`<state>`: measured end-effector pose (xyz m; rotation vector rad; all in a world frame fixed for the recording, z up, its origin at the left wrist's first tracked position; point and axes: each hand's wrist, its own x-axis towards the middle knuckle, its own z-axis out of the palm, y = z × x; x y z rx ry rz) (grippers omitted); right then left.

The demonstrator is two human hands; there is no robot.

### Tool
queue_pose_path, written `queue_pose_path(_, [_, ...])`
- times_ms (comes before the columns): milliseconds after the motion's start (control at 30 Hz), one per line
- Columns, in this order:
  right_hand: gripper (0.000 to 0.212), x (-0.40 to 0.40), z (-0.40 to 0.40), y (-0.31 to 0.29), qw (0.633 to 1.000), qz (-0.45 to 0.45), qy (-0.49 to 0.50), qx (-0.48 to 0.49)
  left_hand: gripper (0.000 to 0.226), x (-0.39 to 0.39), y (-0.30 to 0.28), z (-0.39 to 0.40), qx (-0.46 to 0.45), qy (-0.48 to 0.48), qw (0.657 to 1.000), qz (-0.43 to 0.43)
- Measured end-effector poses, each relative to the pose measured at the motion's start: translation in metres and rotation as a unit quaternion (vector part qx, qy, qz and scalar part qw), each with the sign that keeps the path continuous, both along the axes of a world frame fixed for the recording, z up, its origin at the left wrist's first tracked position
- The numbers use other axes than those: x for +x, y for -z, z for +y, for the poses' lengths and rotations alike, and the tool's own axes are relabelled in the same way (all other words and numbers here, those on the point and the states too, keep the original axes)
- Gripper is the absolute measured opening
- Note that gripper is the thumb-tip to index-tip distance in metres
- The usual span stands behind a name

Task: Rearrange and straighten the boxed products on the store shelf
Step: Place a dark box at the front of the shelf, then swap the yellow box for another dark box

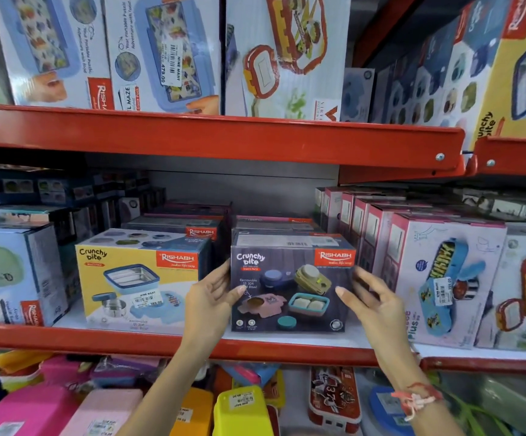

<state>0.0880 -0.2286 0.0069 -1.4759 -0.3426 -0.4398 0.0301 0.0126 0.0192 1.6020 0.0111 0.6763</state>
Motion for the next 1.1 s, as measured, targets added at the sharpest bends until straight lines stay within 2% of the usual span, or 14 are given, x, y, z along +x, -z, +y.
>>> queue_pose_path(100, [0.045,-0.002,0.005,0.012,1.000,-0.001,0.024,-0.020,0.057,0.003,0.010,0.000,0.012,-0.006,1.000,0.004])
queue_pose_path(267, [0.048,-0.007,0.015,0.021,0.989,-0.012,0.104,-0.106,0.062,-0.002,0.013,0.003,0.044,0.000,0.999,0.006])
queue_pose_path(367, [0.051,-0.023,0.031,0.016,0.959,-0.065,0.218,-0.169,0.067,-0.017,0.017,0.005,0.093,-0.021,0.995,-0.021])
queue_pose_path(433, [0.047,-0.037,0.049,0.008,0.942,-0.123,0.261,-0.170,0.060,-0.032,0.019,0.009,0.121,-0.037,0.990,-0.059])
queue_pose_path(533, [0.036,-0.056,0.081,-0.010,0.941,-0.198,0.218,-0.167,0.040,-0.049,0.014,0.030,0.140,-0.085,0.981,-0.099])
queue_pose_path(600, [0.029,-0.066,0.106,-0.022,0.953,-0.206,0.152,-0.162,0.031,-0.057,0.008,0.051,0.140,-0.117,0.976,-0.121])
queue_pose_path(667, [0.025,-0.074,0.132,-0.029,0.971,-0.177,0.077,-0.144,0.023,-0.066,0.000,0.075,0.142,-0.156,0.968,-0.139])
queue_pose_path(733, [0.024,-0.079,0.157,-0.030,0.985,-0.112,-0.011,-0.128,0.017,-0.071,-0.003,0.102,0.142,-0.209,0.957,-0.145])
queue_pose_path(800, [0.041,-0.082,0.178,-0.021,0.986,-0.042,-0.062,-0.152,0.019,-0.074,-0.002,0.129,0.114,-0.251,0.953,-0.125])
queue_pose_path(900, [0.073,-0.080,0.202,-0.002,0.976,0.062,-0.103,-0.182,0.037,-0.074,0.001,0.163,0.081,-0.275,0.957,-0.042])
queue_pose_path(967, [0.076,-0.074,0.214,0.004,0.974,0.126,-0.120,-0.145,0.054,-0.072,0.005,0.179,0.070,-0.218,0.973,0.016])
queue_pose_path(1033, [0.055,-0.070,0.221,-0.001,0.971,0.188,-0.124,-0.084,0.079,-0.074,0.006,0.190,0.009,-0.102,0.990,0.095])
queue_pose_path(1100, [0.049,-0.072,0.225,-0.011,0.967,0.221,-0.116,-0.054,0.104,-0.073,0.008,0.198,-0.023,-0.032,0.990,0.132])
